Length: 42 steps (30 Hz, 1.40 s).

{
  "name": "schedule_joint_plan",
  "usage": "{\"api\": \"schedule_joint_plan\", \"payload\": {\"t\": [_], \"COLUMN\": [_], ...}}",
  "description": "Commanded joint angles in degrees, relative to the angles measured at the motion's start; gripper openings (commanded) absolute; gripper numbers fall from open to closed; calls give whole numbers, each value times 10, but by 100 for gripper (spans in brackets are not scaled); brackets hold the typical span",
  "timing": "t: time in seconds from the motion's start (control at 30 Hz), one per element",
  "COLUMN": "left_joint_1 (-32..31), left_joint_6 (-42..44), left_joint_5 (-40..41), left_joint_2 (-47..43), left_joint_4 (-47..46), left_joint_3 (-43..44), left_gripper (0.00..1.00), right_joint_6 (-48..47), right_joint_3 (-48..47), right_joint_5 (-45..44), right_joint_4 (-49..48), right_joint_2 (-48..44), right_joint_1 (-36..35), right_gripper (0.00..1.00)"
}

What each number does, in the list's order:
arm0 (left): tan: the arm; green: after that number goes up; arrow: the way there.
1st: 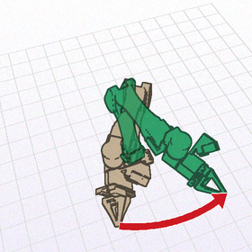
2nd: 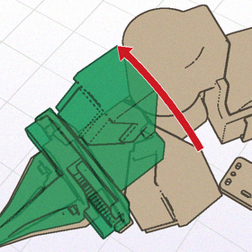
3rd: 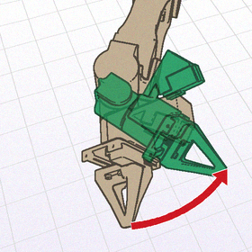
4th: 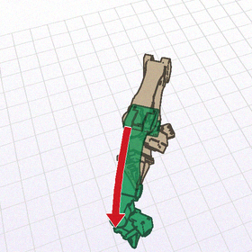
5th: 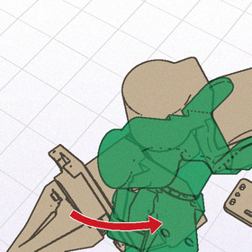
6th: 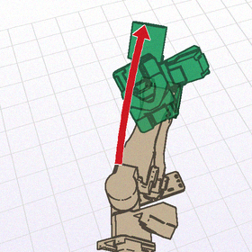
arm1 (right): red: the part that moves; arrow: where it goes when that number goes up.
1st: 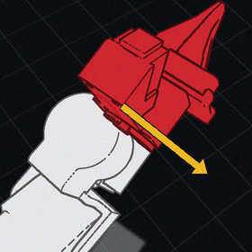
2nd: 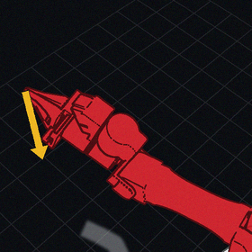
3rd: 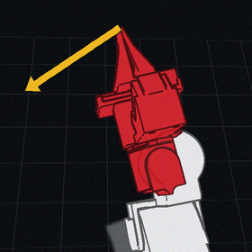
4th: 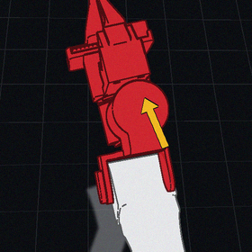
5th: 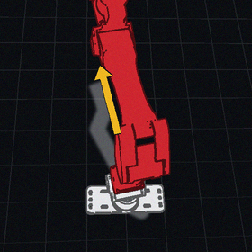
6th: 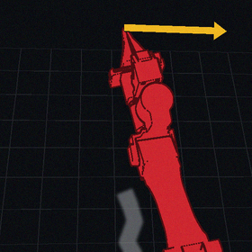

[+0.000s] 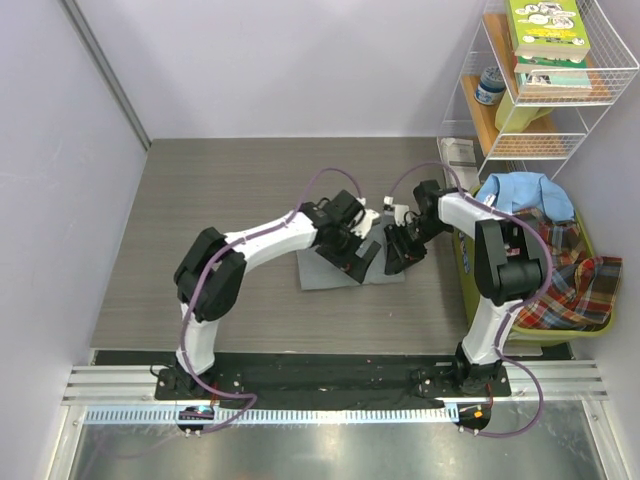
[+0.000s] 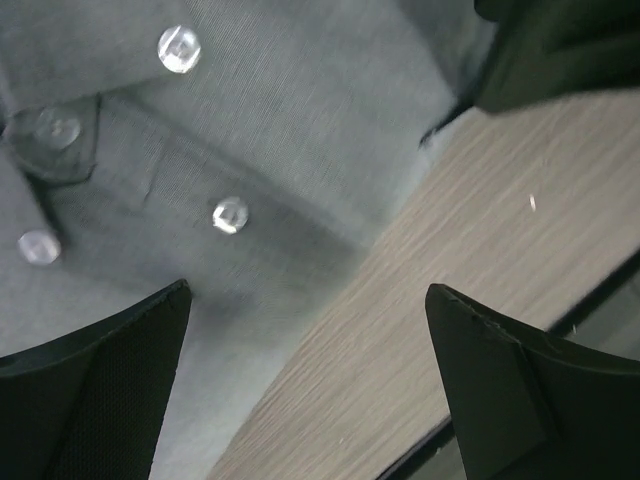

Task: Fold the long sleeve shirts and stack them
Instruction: Neatly place the folded shirt to the corner

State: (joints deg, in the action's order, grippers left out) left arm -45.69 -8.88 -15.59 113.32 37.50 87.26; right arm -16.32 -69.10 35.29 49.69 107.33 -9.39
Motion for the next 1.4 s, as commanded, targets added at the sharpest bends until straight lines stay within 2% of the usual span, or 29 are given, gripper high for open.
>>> {"api": "schedule_joint_plan", "payload": {"t": [0.0,0.13,0.3,0.4,0.47,0.57,0.67,0.73,0.8,0.93,1.07,1.23,1.3,1.37], "left_joint_1": [-23,-15,38,113,186,275,371,429,476,517,538,547,547,547], "left_joint_6": [-111,-132,-71,-4,82,226,339,389,461,576,572,512,470,383], "left_joint_5": [151,217,210,187,140,135,129,129,135,148,131,77,50,39], "left_joint_2": [47,100,122,107,101,124,171,204,238,253,267,178,134,75], "left_joint_4": [-36,-12,41,71,101,152,194,241,273,274,297,275,258,233], "left_joint_3": [40,67,72,48,48,69,118,180,226,251,311,336,305,249], "left_gripper": [100,100,100,100,100,100,100,100,100,100,100,100,100,100], "right_joint_6": [30,33,20,13,11,11,10,11,12,16,21,29,30,31], "right_joint_3": [-17,-20,-18,-21,-27,-38,-48,-53,-54,-60,-75,-99,-103,-104], "right_joint_5": [37,14,1,-3,-6,-4,-5,-5,-4,0,6,12,12,13], "right_joint_4": [-1,-4,6,7,7,7,8,9,11,12,22,27,29,28], "right_joint_2": [-72,-104,-116,-121,-119,-113,-104,-98,-93,-85,-76,-77,-84,-88], "right_joint_1": [21,24,24,23,24,27,30,32,33,34,34,34,35,35], "right_gripper": [50,64,66,67,67,67,67,67,67,67,67,67,67,68]}}
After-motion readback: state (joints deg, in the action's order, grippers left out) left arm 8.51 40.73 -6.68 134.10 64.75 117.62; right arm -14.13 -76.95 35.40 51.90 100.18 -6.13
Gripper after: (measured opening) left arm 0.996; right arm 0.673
